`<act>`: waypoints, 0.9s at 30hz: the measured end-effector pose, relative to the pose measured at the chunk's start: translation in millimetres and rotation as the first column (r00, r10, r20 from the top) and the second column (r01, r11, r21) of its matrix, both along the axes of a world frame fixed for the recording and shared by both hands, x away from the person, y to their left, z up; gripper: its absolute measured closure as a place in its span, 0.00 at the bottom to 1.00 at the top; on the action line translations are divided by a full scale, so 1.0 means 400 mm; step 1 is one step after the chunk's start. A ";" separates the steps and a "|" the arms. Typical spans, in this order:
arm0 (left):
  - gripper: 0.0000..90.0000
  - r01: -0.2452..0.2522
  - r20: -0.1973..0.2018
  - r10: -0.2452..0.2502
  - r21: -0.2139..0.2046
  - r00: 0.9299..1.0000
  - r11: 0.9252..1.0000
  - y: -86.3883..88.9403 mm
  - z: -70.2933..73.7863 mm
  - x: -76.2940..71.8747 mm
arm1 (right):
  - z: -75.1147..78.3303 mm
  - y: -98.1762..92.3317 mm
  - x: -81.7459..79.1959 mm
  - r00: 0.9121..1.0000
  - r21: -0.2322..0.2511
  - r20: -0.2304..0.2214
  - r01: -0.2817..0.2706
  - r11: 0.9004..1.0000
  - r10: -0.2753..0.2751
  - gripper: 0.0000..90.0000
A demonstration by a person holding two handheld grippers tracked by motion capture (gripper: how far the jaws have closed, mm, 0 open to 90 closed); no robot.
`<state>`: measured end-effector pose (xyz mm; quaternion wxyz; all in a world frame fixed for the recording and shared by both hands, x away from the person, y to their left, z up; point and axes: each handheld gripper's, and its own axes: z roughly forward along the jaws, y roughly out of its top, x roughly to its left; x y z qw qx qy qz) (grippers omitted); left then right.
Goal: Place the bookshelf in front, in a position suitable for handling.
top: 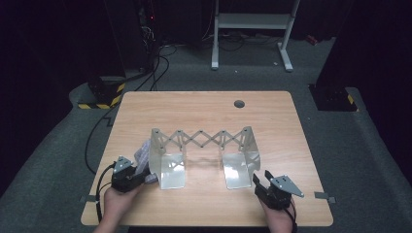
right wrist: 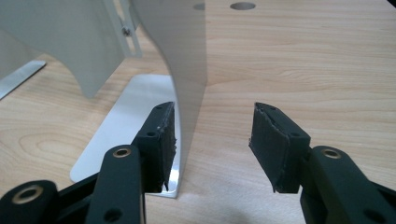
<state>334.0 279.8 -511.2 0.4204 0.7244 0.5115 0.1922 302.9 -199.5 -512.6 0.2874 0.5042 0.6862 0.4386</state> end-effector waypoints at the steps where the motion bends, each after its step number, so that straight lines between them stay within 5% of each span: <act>1: 0.71 0.006 0.011 -0.006 -0.020 1.000 1.000 -0.002 0.007 0.003 | 0.000 0.004 -0.001 1.000 -0.008 0.001 -0.003 1.000 0.003 0.55; 8: 0.71 0.014 0.138 -0.003 -0.079 0.990 0.997 -0.008 0.137 -0.015 | -0.003 0.002 -0.003 1.000 -0.009 0.003 -0.015 1.000 0.015 0.55; 14: 0.71 0.000 0.215 0.015 -0.069 0.977 0.998 -0.008 0.238 -0.004 | 0.002 -0.010 -0.002 1.000 0.003 0.016 -0.020 1.000 0.020 0.55; 17: 0.71 -0.011 0.184 0.025 -0.076 0.983 0.997 -0.008 0.219 0.019 | 0.007 -0.014 -0.003 1.000 0.001 0.023 -0.019 1.000 0.019 0.55; 21: 0.72 -0.025 0.120 0.037 -0.101 0.992 0.995 -0.010 0.144 0.037 | 0.008 -0.015 -0.004 1.000 0.000 0.024 -0.015 1.000 0.015 0.56; 27: 0.72 -0.017 -0.020 0.016 -0.039 1.000 0.999 -0.021 0.014 0.047 | 0.003 -0.006 -0.003 1.000 -0.011 0.017 -0.026 1.000 0.026 0.56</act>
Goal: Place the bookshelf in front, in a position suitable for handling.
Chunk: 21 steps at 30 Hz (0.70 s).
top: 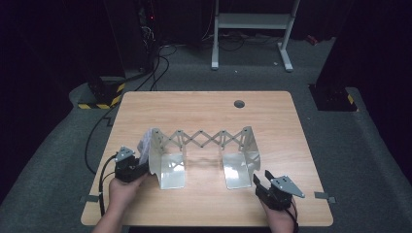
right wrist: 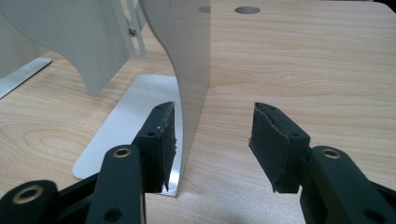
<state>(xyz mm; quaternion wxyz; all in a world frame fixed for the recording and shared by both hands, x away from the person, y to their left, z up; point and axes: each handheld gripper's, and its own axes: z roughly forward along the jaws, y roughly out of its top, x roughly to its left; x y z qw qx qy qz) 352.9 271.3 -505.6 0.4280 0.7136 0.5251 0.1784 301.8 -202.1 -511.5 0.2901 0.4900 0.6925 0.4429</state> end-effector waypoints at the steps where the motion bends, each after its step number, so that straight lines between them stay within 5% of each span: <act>1: 0.72 0.006 -0.020 -0.005 0.022 1.000 1.000 -0.004 -0.016 0.000 | -0.001 0.001 0.000 1.000 0.000 0.000 -0.002 1.000 0.002 0.56; 4: 0.72 0.018 -0.030 -0.015 0.074 0.999 0.997 -0.006 -0.037 -0.005 | -0.001 0.004 0.000 1.000 0.000 -0.001 -0.007 1.000 0.007 0.56; 6: 0.72 0.015 -0.020 -0.014 0.063 1.000 0.998 0.000 -0.024 -0.006 | 0.000 0.006 -0.001 1.000 -0.003 0.000 -0.007 1.000 0.007 0.56; 10: 0.72 0.004 0.081 -0.004 0.010 0.997 1.000 0.009 0.057 -0.022 | 0.000 0.006 -0.001 1.000 0.000 -0.001 -0.007 1.000 0.007 0.56; 16: 0.72 0.007 0.266 0.001 -0.031 0.964 1.000 0.025 0.211 -0.062 | 0.001 0.005 -0.001 1.000 0.001 0.001 -0.009 1.000 0.009 0.56; 18: 0.72 0.009 0.268 -0.003 -0.023 0.963 1.000 0.027 0.219 -0.057 | 0.000 0.005 -0.002 1.000 -0.001 0.002 -0.011 1.000 0.011 0.56; 21: 0.72 0.004 0.207 0.001 -0.025 0.978 1.000 0.030 0.175 -0.031 | 0.000 0.007 -0.001 1.000 -0.001 0.000 -0.014 1.000 0.014 0.56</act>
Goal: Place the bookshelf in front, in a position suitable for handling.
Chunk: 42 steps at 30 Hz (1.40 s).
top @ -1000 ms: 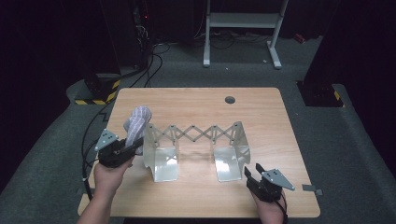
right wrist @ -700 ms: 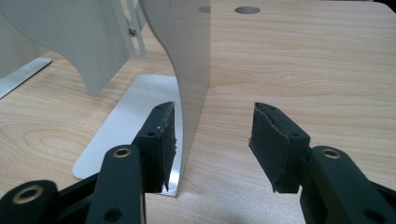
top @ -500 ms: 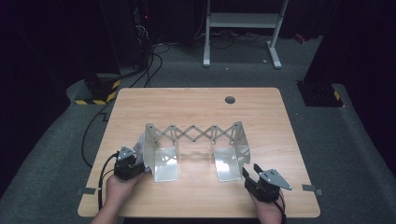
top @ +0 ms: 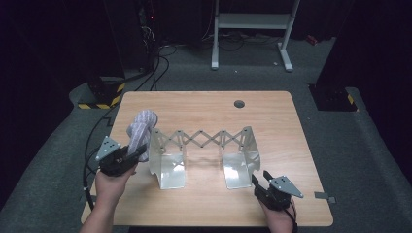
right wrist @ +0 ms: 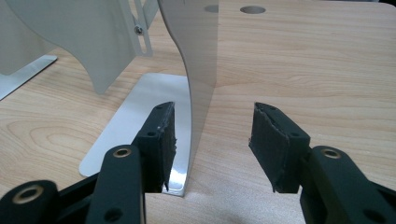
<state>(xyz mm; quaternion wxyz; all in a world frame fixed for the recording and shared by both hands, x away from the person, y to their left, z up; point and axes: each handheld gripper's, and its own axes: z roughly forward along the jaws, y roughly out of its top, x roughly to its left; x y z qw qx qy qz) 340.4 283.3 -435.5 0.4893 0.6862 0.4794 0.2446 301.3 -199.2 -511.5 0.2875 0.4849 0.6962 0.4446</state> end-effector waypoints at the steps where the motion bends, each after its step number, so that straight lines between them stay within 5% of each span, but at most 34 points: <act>1: 0.72 0.007 -0.073 -0.006 0.011 0.997 1.000 -0.006 -0.059 0.019 | 0.000 0.001 0.000 1.000 -0.001 0.000 -0.002 1.000 0.002 0.56; 2: 0.72 0.007 -0.073 -0.006 0.011 0.997 1.000 -0.006 -0.059 0.019 | 0.000 0.001 0.000 1.000 -0.001 0.000 -0.002 1.000 0.002 0.56; 7: 0.72 0.037 -0.205 -0.019 0.085 0.979 0.996 -0.032 -0.189 0.033 | -0.001 0.003 -0.001 1.000 0.001 -0.002 -0.009 1.000 0.009 0.56; 10: 0.72 0.032 -0.212 -0.010 0.103 0.977 0.994 -0.028 -0.218 0.019 | -0.002 0.005 -0.002 1.000 -0.003 -0.002 -0.013 1.000 0.013 0.56; 19: 0.72 0.008 -0.177 0.009 0.092 0.984 0.996 0.002 -0.200 -0.065 | 0.013 0.019 -0.023 0.998 -0.002 0.006 -0.055 0.998 0.055 0.65; 25: 0.72 0.018 -0.160 -0.004 0.091 0.987 0.996 0.011 -0.186 -0.191 | 0.010 0.051 -0.037 0.995 -0.023 -0.028 -0.101 0.995 0.100 0.70; 30: 0.72 0.042 -0.148 -0.029 0.085 0.989 0.995 -0.002 -0.178 -0.257 | 0.007 0.088 -0.045 0.986 -0.034 -0.033 -0.165 0.986 0.164 0.70; 37: 0.72 0.096 -0.153 -0.086 0.064 0.985 0.993 -0.037 -0.174 -0.293 | 0.008 0.129 -0.049 0.975 -0.042 -0.029 -0.222 0.974 0.221 0.68; 39: 0.72 0.126 -0.154 -0.115 0.062 0.981 0.990 -0.068 -0.170 -0.290 | 0.007 0.139 -0.048 0.971 -0.046 -0.028 -0.239 0.970 0.238 0.67; 40: 0.72 0.126 -0.152 -0.121 0.021 0.981 0.992 -0.107 -0.165 -0.290 | 0.006 0.149 -0.047 0.968 -0.051 -0.030 -0.250 0.967 0.249 0.66; 41: 0.72 0.157 -0.148 -0.146 0.064 0.978 0.986 -0.111 -0.160 -0.286 | 0.006 0.153 -0.047 0.967 -0.053 -0.028 -0.256 0.965 0.255 0.66; 42: 0.72 0.165 -0.149 -0.155 0.058 0.977 0.985 -0.124 -0.156 -0.283 | 0.007 0.155 -0.048 0.966 -0.053 -0.026 -0.259 0.964 0.258 0.66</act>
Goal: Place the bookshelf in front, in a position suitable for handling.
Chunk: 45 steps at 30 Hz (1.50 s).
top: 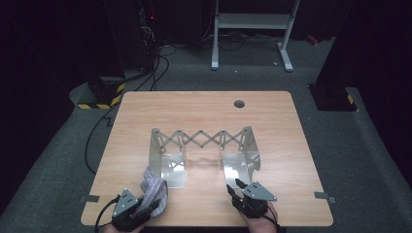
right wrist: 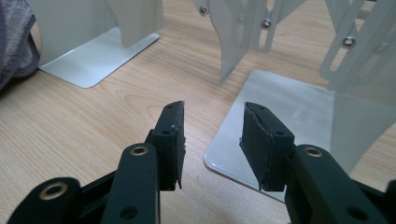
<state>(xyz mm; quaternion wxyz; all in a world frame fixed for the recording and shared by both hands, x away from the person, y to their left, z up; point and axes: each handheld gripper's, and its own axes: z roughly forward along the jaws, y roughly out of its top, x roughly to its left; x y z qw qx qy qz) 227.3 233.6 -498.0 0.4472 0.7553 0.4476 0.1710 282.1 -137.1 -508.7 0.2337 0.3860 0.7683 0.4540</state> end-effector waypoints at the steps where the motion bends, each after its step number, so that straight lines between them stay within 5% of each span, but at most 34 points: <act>1: 0.72 0.008 0.000 -0.008 -0.004 1.000 1.000 -0.014 0.002 0.004 | 0.000 0.001 -0.001 1.000 0.000 0.002 -0.002 1.000 0.002 0.66; 5: 0.72 0.015 0.013 -0.015 0.003 1.000 1.000 -0.057 0.006 0.025 | 0.000 -0.001 0.000 1.000 0.001 0.003 -0.002 1.000 0.002 0.65; 11: 0.71 -0.086 0.026 0.086 -0.003 0.996 0.996 -0.077 -0.004 0.067 | 0.004 -0.013 0.001 1.000 0.016 0.005 0.012 1.000 -0.012 0.65; 12: 0.71 -0.128 0.031 0.127 0.014 0.991 0.992 -0.060 -0.004 0.071 | 0.005 -0.014 0.001 1.000 0.016 0.007 0.013 1.000 -0.013 0.65; 15: 0.71 -0.155 0.026 0.154 0.007 0.988 0.988 -0.034 -0.003 0.077 | 0.004 -0.016 0.003 1.000 0.020 0.005 0.016 1.000 -0.016 0.64; 21: 0.72 -0.248 -0.005 0.248 0.010 0.969 0.969 0.082 -0.007 0.126 | 0.003 -0.013 0.003 1.000 0.014 0.005 0.016 1.000 -0.017 0.64; 23: 0.72 -0.244 -0.013 0.245 0.006 0.970 0.970 0.088 -0.007 0.123 | 0.003 -0.014 0.004 1.000 0.014 0.004 0.018 1.000 -0.018 0.64; 29: 0.71 -0.112 -0.005 0.113 0.014 0.994 0.994 0.009 -0.006 0.035 | -0.001 -0.013 0.007 1.000 0.014 -0.003 0.023 1.000 -0.023 0.64; 31: 0.72 -0.094 -0.004 0.094 0.016 0.996 0.995 -0.004 -0.004 0.030 | -0.001 -0.011 0.006 1.000 0.011 0.000 0.019 1.000 -0.019 0.64; 33: 0.71 -0.073 0.020 0.072 0.061 0.997 0.995 -0.034 -0.001 0.030 | 0.000 -0.010 0.004 1.000 0.010 0.001 0.018 1.000 -0.018 0.64; 37: 0.72 -0.120 0.011 0.120 0.057 0.993 0.991 -0.027 0.000 0.070 | 0.001 -0.014 0.005 1.000 0.015 0.002 0.019 1.000 -0.019 0.64; 38: 0.72 -0.154 0.020 0.153 0.088 0.988 0.984 -0.027 0.003 0.107 | 0.000 -0.016 0.006 1.000 0.016 0.000 0.020 1.000 -0.020 0.64; 45: 0.72 -0.171 -0.013 0.176 0.177 0.984 0.969 -0.080 -0.007 0.263 | 0.001 -0.015 0.007 1.000 0.015 0.002 0.015 1.000 -0.015 0.63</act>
